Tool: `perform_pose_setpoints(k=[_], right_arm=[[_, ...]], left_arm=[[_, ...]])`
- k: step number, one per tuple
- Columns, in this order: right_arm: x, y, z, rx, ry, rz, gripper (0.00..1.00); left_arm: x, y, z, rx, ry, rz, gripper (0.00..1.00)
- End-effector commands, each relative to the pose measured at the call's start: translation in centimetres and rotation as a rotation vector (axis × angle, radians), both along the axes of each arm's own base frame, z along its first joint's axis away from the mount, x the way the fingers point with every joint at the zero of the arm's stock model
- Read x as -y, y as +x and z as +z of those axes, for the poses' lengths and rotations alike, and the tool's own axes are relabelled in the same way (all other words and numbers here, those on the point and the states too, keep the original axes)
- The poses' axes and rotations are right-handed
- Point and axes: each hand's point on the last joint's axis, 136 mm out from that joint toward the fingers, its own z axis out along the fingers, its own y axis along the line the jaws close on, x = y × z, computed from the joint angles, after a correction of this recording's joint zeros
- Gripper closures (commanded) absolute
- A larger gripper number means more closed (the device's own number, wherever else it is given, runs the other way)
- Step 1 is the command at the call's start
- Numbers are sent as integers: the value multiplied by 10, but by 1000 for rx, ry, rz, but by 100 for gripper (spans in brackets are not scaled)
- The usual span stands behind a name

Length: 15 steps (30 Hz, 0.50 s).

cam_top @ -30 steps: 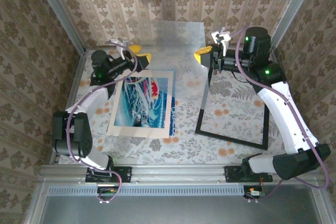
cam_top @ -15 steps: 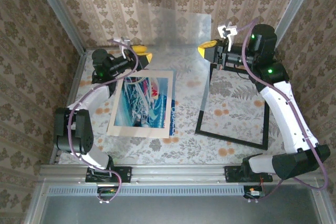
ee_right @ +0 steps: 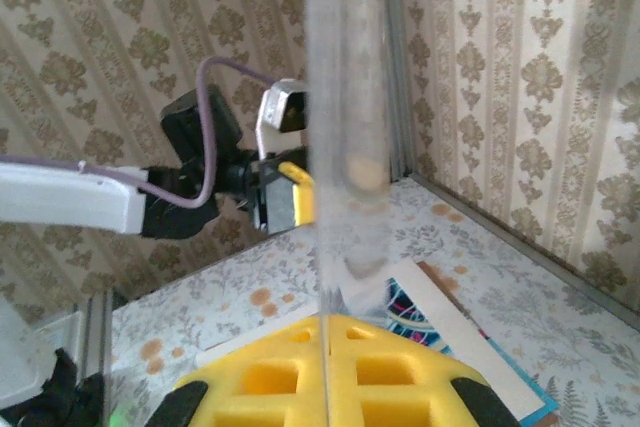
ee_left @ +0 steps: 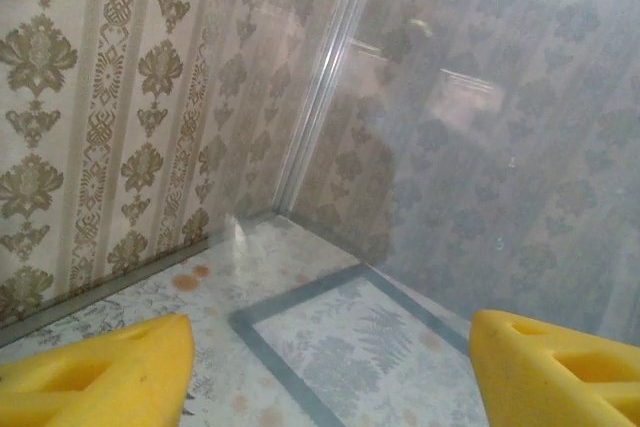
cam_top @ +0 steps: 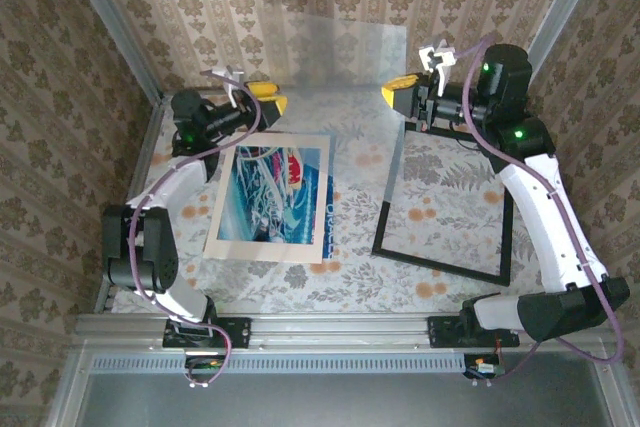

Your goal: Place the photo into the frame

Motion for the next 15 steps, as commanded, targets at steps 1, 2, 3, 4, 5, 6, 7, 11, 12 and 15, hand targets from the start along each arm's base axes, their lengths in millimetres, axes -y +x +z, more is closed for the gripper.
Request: perform_pose_setpoints(k=[1,2,3,4,5,6,7,11,12,15], right_arm=[[-7,-19,20,73,-8,111,100],[-8,-20,21,76,-7,127,100],[-9,-21,23,81,-5,136,100],[-10,-23,26,88,-3,144,100],[-10,-23,28,92,-2,146,100],[-11,-24,30,97,-1,153,100],[-11,-25,31,99,0,160,100],[-13,-27,35,99,2,173,100],[-13,-27,35,98,3,172,100],[-11,-19,34,85,4,137,100]], left_arm=[[-2,11,5,31,17,11,22],[0,14,3,27,25,14,20],[0,16,2,25,30,17,18],[0,18,2,26,33,16,16],[1,18,2,30,34,11,14],[2,18,2,33,34,4,12],[4,17,3,38,35,-4,11],[10,13,7,58,36,-46,7],[11,11,9,65,33,-59,7],[14,5,16,80,15,-98,7]])
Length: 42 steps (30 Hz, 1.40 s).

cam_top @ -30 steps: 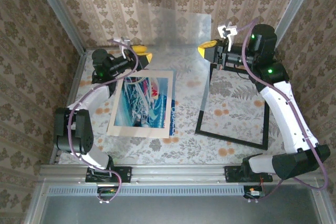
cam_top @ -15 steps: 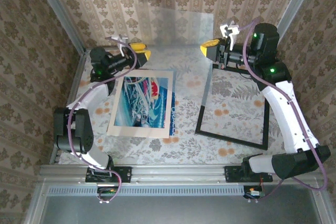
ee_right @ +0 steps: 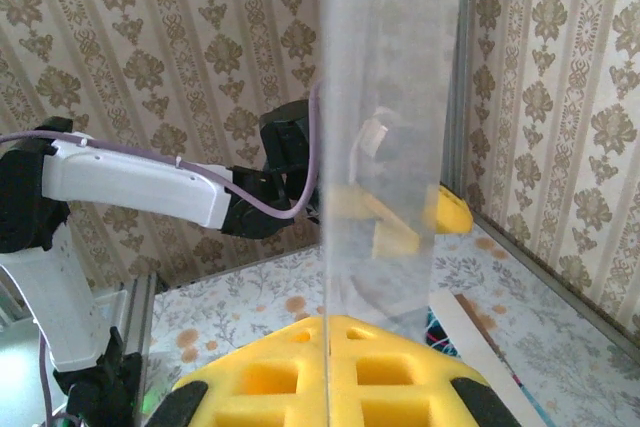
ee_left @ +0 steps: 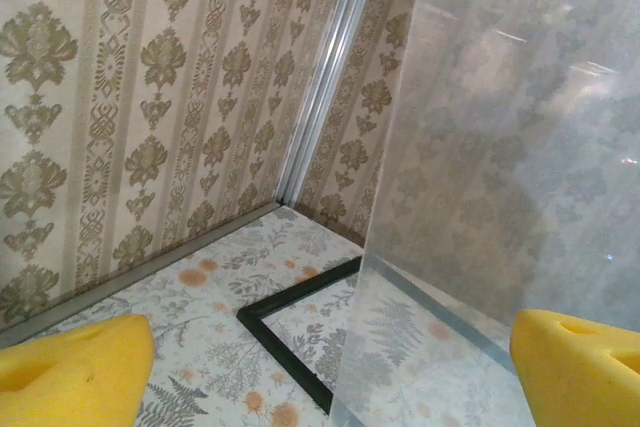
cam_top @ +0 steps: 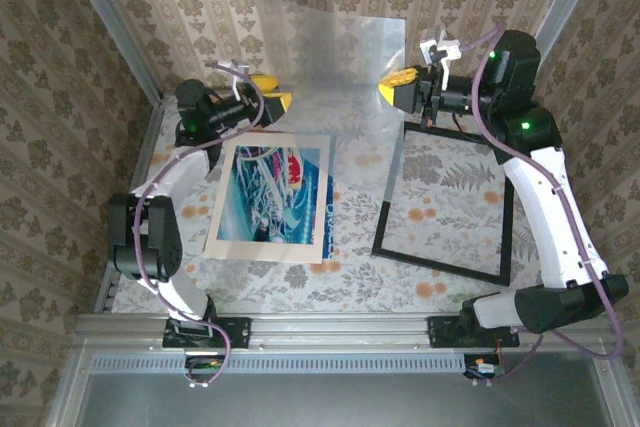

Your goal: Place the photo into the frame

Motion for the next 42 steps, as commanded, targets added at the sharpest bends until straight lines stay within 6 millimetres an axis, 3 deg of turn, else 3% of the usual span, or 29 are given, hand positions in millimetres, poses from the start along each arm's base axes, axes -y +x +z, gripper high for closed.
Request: perform_pose_setpoints(k=[1,11,19,25,34,35,37,39,41,42], right_arm=[[-1,4,7,6,4,-14,100],[6,48,-9,-87,24,-150,100],[24,78,-18,-164,62,-298,100],[34,96,-30,-237,111,-360,100],[33,111,-57,-345,157,-369,100],[34,114,-63,-364,158,-386,98],[41,121,-83,-427,147,-449,80],[52,129,-117,-524,109,-547,60],[62,130,-154,-614,65,-626,48],[70,130,-173,-655,40,-682,33]], left_arm=[[7,-14,22,82,-22,-84,8],[11,-27,31,70,-42,-136,29],[8,-30,32,64,-47,-104,40],[3,-29,30,56,-53,-68,57],[-1,-26,28,46,-49,-27,99],[-2,-24,26,33,-47,-14,100],[-4,-21,23,3,-46,18,100],[-9,-21,22,-28,-51,68,100],[-11,-25,22,-44,-46,96,100],[-13,-27,24,-52,-40,117,100]])
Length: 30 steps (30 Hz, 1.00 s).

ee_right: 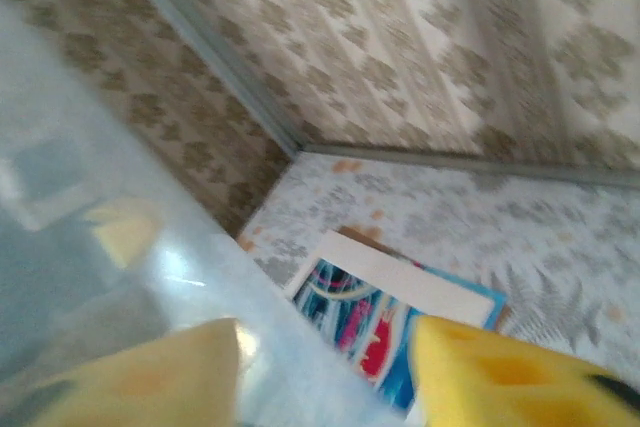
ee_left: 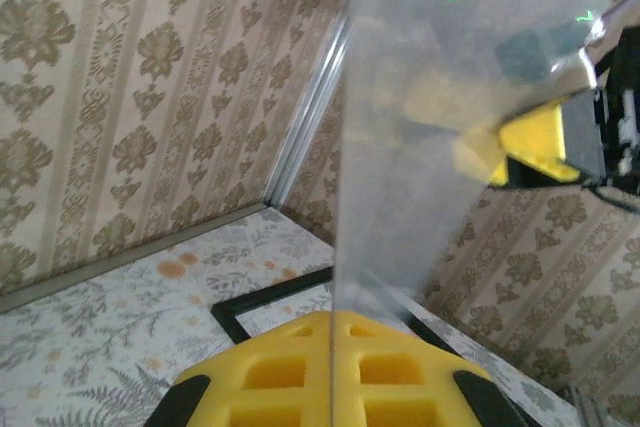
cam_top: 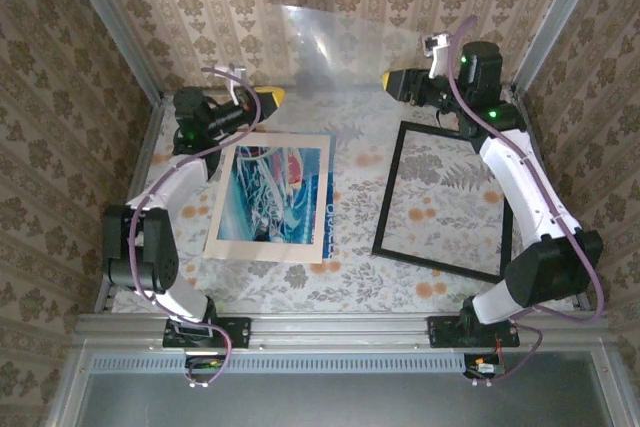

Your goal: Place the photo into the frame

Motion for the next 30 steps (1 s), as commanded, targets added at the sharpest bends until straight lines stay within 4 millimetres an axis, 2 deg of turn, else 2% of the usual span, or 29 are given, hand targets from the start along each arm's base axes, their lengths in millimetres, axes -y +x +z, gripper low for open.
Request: perform_pose_setpoints(k=[1,3,6,7,11,14,17,20,26,30], right_arm=[[30,4,-74,-219,-80,-190,23],[49,-1,-113,-299,-129,-299,16],[75,-8,-166,-412,-196,-442,15],[76,-9,-180,-450,-201,-455,15],[53,-12,-242,-633,-263,-413,15],[36,-15,-275,-702,-305,-384,17],[27,-17,-302,-754,-344,-366,18],[21,-16,-321,-787,-351,-346,19],[-3,-24,-338,-819,-352,-264,23],[-29,-31,-338,-812,-324,-178,26]], left_arm=[[-12,-9,19,18,19,96,100],[-20,-9,20,-13,56,167,100],[-34,-8,18,-55,133,280,100],[-38,-9,19,-58,150,311,100],[-51,-8,25,-64,168,393,100],[-52,-10,30,-59,157,403,100],[-53,-12,37,-44,150,408,100],[-54,-14,41,-35,150,410,100],[-58,-15,46,-26,149,427,100],[-61,-15,48,-24,151,445,100]])
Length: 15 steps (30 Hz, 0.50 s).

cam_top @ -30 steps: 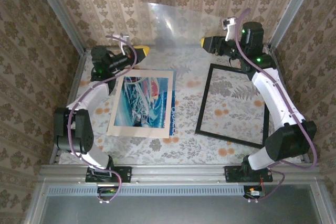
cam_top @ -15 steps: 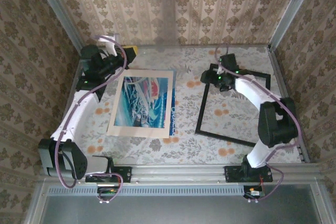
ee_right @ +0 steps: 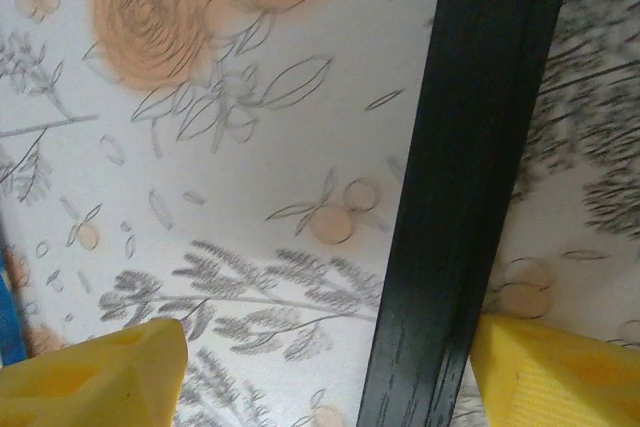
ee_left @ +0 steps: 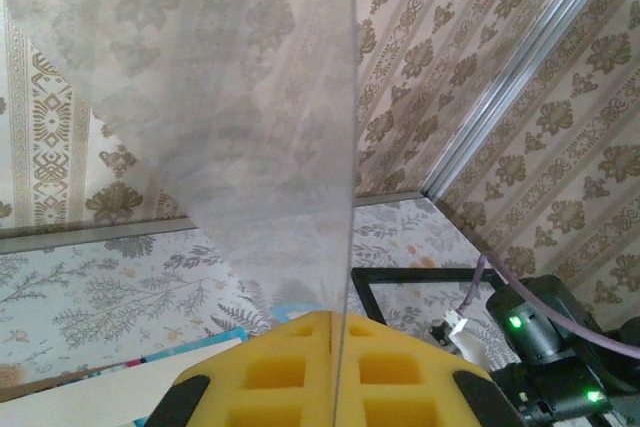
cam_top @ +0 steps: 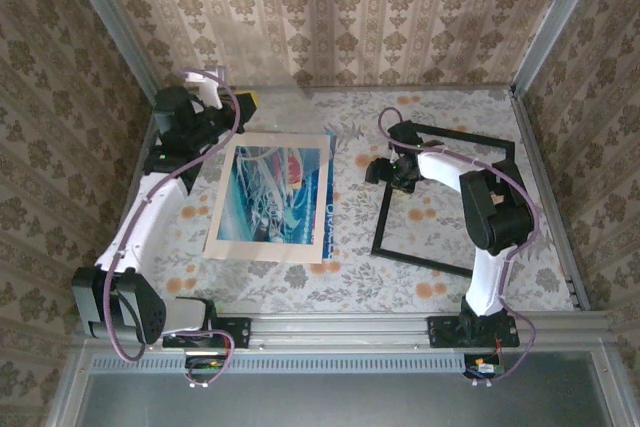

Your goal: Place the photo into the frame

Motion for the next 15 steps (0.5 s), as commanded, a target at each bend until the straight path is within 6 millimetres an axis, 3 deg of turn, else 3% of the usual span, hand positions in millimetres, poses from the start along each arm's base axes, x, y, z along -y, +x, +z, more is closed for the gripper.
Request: perform_pose_setpoints(k=[1,15], right_arm=[[-38,-3,6,11,89,89,26],[-147,-24,14,21,213,282,35]], left_arm=[[-10,-6,34,95,10,37,100],[-27,-2,26,73,70,138,100]])
